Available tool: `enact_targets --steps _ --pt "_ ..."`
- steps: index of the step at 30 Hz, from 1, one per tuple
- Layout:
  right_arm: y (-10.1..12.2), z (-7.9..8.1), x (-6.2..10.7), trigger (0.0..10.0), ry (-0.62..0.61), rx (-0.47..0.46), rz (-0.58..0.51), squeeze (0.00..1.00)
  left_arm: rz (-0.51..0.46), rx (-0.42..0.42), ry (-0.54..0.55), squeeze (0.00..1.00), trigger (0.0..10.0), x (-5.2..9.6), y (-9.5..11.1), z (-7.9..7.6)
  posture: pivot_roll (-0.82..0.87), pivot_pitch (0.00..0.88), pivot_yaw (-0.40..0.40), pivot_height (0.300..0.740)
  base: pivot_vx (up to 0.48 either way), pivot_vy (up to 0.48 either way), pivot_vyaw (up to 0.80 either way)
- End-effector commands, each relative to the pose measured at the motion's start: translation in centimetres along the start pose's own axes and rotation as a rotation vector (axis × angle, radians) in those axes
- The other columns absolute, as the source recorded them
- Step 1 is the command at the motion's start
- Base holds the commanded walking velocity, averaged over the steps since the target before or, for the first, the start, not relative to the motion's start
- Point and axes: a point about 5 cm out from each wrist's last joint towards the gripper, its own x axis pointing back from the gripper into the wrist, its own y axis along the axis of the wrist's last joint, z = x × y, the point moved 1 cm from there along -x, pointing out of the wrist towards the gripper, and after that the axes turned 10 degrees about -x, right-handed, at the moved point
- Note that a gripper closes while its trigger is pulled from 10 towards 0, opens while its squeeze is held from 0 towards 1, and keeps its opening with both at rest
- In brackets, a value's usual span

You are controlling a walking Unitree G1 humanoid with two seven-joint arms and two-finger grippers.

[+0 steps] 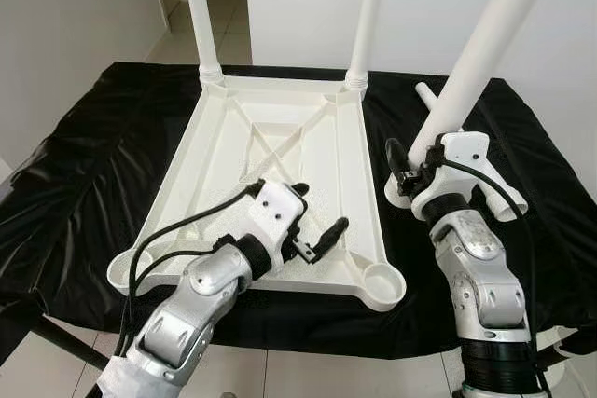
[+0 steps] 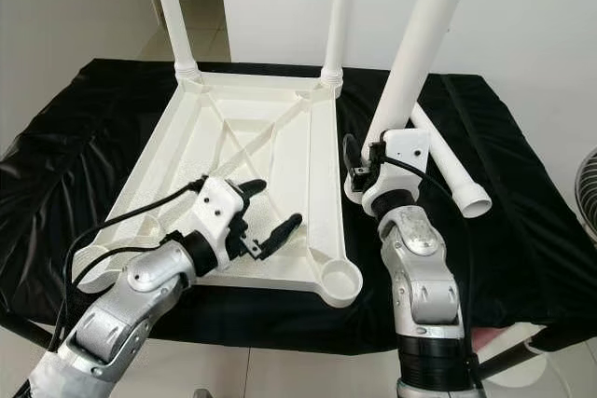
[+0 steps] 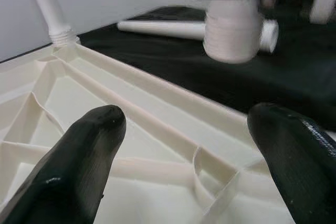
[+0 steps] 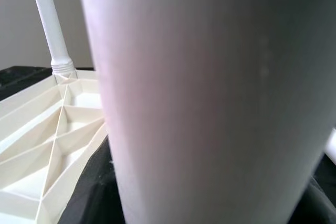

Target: Building children table

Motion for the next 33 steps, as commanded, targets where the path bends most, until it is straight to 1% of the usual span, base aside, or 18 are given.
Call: enact_targets --steps 1,2,5,6,7,8,9,12,13,15,20,26,27,28,29,30,32,33 --pt "0.1 0.0 0.1 10.0 0.012 -0.006 -0.014 0.00 -0.003 -0.029 -0.264 0.00 10.0 0.5 -0.8 -2.2 -0.03 0.085 0.040 0.740 0.000 0.000 0.00" --pt "0.1 0.0 0.2 10.0 0.014 -0.004 -0.015 0.00 0.003 -0.057 -0.284 0.00 10.0 0.6 -1.1 -2.5 -0.03 0.086 0.041 0.740 0.000 0.000 0.00" --pt "0.1 -0.1 0.2 10.0 0.016 -0.001 -0.017 0.00 0.011 -0.072 -0.313 0.00 10.0 0.9 -1.4 -2.8 -0.03 0.086 0.041 0.740 0.000 0.000 0.00" --pt "0.1 -0.2 0.2 10.0 0.016 0.000 -0.017 0.00 0.016 -0.090 -0.332 0.00 10.0 1.1 -1.6 -3.0 -0.03 0.086 0.041 0.740 0.000 0.000 0.00" --pt "0.1 -0.2 0.3 10.0 0.016 0.002 -0.018 0.00 0.029 -0.131 -0.368 0.00 10.0 1.3 -2.1 -3.5 -0.03 0.088 0.046 0.740 0.000 0.000 0.00" --pt "0.1 -0.2 0.3 10.0 0.016 0.002 -0.018 0.00 0.029 -0.131 -0.368 0.00 10.0 1.3 -2.1 -3.5 -0.03 0.088 0.046 0.740 0.000 0.000 0.00" --pt "0.1 -0.3 0.3 10.0 0.016 0.004 -0.019 0.00 0.038 -0.161 -0.395 0.00 10.0 1.5 -2.5 -3.8 -0.03 0.088 0.046 0.740 0.000 0.000 0.00" --pt "0.1 -0.3 0.3 10.0 0.016 0.007 -0.021 0.00 0.047 -0.183 -0.411 0.00 10.0 1.5 -2.9 -4.1 -0.03 0.091 0.051 0.740 0.000 0.000 0.00" --pt "0.1 -0.3 0.4 10.0 0.016 0.007 -0.022 0.00 0.054 -0.167 -0.410 0.00 10.0 1.4 -3.0 -4.1 -0.03 0.091 0.052 0.740 0.000 0.000 0.00" --pt "0.1 -0.2 0.4 10.0 0.017 0.008 -0.023 0.00 0.057 -0.167 -0.404 0.00 10.0 1.3 -3.1 -4.0 -0.03 0.094 0.054 0.740 0.000 0.000 0.00" --pt "0.1 -0.1 0.7 10.0 0.016 0.007 -0.025 0.00 0.103 -0.169 -0.395 0.00 10.0 0.9 -4.1 -3.5 -0.04 0.099 0.062 0.740 0.000 0.000 0.00" --pt "0.1 -0.1 0.8 10.0 0.013 0.005 -0.026 0.00 0.135 -0.165 -0.371 0.00 10.0 0.5 -4.7 -2.8 -0.06 0.102 0.073 0.740 0.000 0.000 0.00" --pt "0.1 0.0 0.9 10.0 0.011 0.005 -0.027 0.00 0.149 -0.163 -0.353 0.00 10.0 0.2 -5.1 -2.3 -0.06 0.102 0.077 0.740 0.000 0.000 0.00" --pt "0.1 0.0 0.9 10.0 0.011 0.005 -0.027 0.00 0.149 -0.163 -0.353 0.00 10.0 0.2 -5.1 -2.3 -0.06 0.102 0.077 0.740 0.000 0.000 0.00" --pt "0.1 0.0 1.1 10.0 0.007 0.006 -0.027 0.00 0.170 -0.173 -0.326 0.00 10.0 -0.1 -5.4 -1.7 -0.07 0.103 0.082 0.740 0.000 0.000 0.00" --pt "0.1 0.0 1.1 10.0 0.007 0.006 -0.027 0.00 0.170 -0.173 -0.326 0.00 10.0 -0.1 -5.4 -1.7 -0.07 0.103 0.082 0.740 0.000 0.000 0.00" --pt "0.1 -0.1 1.3 10.0 -0.004 0.005 -0.028 0.00 0.192 -0.174 -0.275 0.00 10.0 -1.1 -5.6 -0.5 -0.07 0.102 0.084 0.740 0.000 0.000 0.00" --pt "0.1 -0.1 1.3 10.0 -0.004 0.005 -0.028 0.00 0.192 -0.174 -0.275 0.00 10.0 -1.1 -5.6 -0.5 -0.07 0.102 0.084 0.740 0.000 0.000 0.00"
